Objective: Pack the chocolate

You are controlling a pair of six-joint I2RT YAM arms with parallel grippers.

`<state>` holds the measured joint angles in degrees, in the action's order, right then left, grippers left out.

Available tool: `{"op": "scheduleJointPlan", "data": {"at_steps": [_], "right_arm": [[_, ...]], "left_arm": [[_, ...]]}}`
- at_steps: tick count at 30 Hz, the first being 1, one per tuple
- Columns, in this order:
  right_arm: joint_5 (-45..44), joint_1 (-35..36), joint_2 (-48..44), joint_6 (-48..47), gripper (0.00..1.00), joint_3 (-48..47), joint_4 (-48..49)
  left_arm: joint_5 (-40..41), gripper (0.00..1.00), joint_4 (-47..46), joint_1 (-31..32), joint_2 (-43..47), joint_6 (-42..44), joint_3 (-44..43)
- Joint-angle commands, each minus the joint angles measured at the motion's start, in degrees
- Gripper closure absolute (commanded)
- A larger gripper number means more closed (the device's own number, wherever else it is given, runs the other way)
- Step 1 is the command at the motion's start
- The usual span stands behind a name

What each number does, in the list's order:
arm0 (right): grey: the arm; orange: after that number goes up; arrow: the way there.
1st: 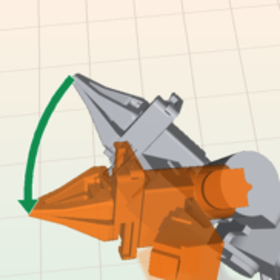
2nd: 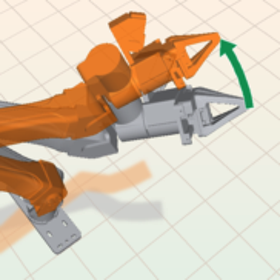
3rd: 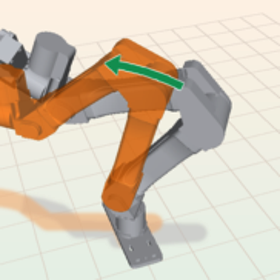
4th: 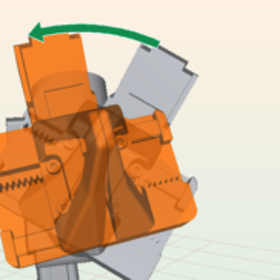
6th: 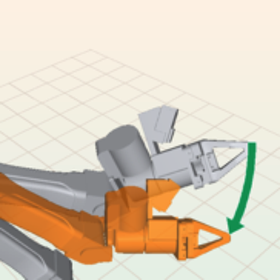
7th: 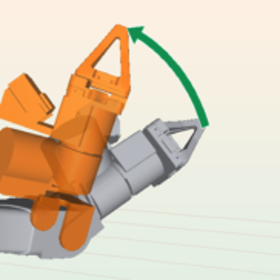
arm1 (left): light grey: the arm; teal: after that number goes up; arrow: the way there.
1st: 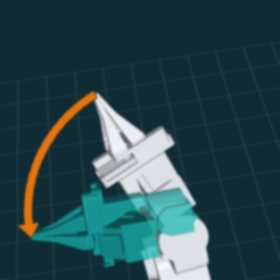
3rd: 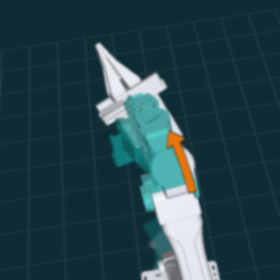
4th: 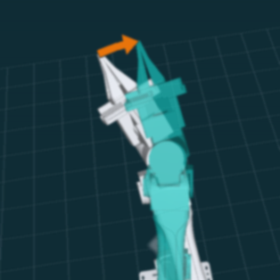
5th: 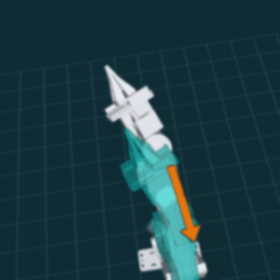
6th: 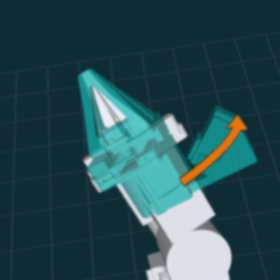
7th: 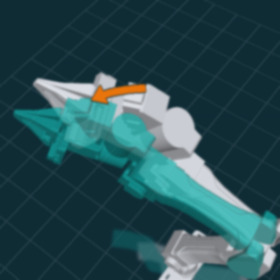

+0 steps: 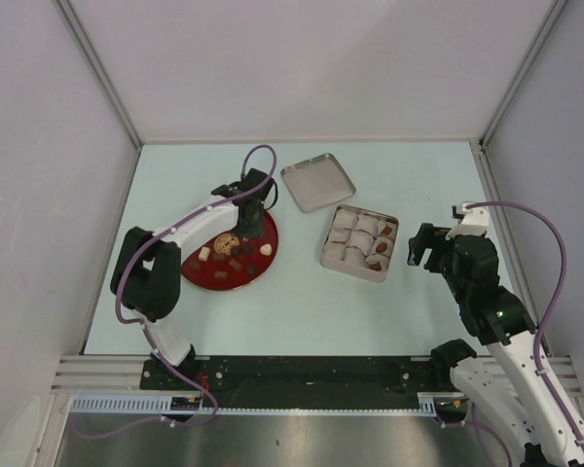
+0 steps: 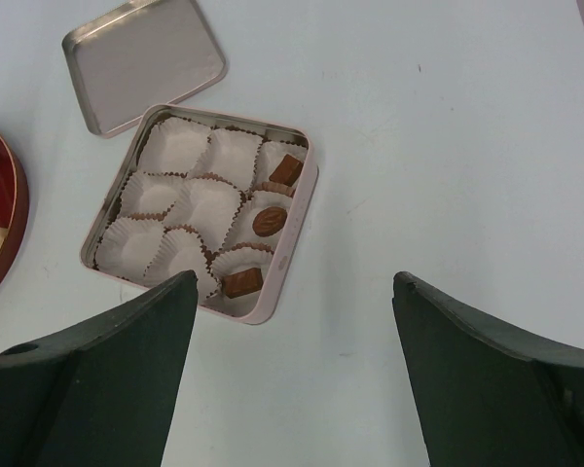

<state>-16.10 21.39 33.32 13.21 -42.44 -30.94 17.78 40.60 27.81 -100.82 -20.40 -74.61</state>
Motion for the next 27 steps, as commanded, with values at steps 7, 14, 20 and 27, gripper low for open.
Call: {"op": "scheduleJointPlan", "data": {"at_steps": [7,14,20,27], "right_arm": [[-0.87,0.15,-0.63,-0.64,0.14,-0.81,2.99],[-0.87,0.15,-0.8,-0.56,0.14,-0.72,2.99],[-1.04,0.15,-0.89,-0.64,0.14,-0.54,3.16],[-1.57,0.15,-1.42,-0.64,0.14,-0.37,3.08]], "left_arm": [[1.03,1.0,2.9,-0.3,6.24,1.59,-4.05],[1.38,1.0,4.66,0.13,8.79,3.0,-5.81],[-0.29,1.0,4.58,5.14,9.06,5.98,-10.8],[-3.71,0.98,3.0,13.31,5.37,10.02,-18.64]]}}
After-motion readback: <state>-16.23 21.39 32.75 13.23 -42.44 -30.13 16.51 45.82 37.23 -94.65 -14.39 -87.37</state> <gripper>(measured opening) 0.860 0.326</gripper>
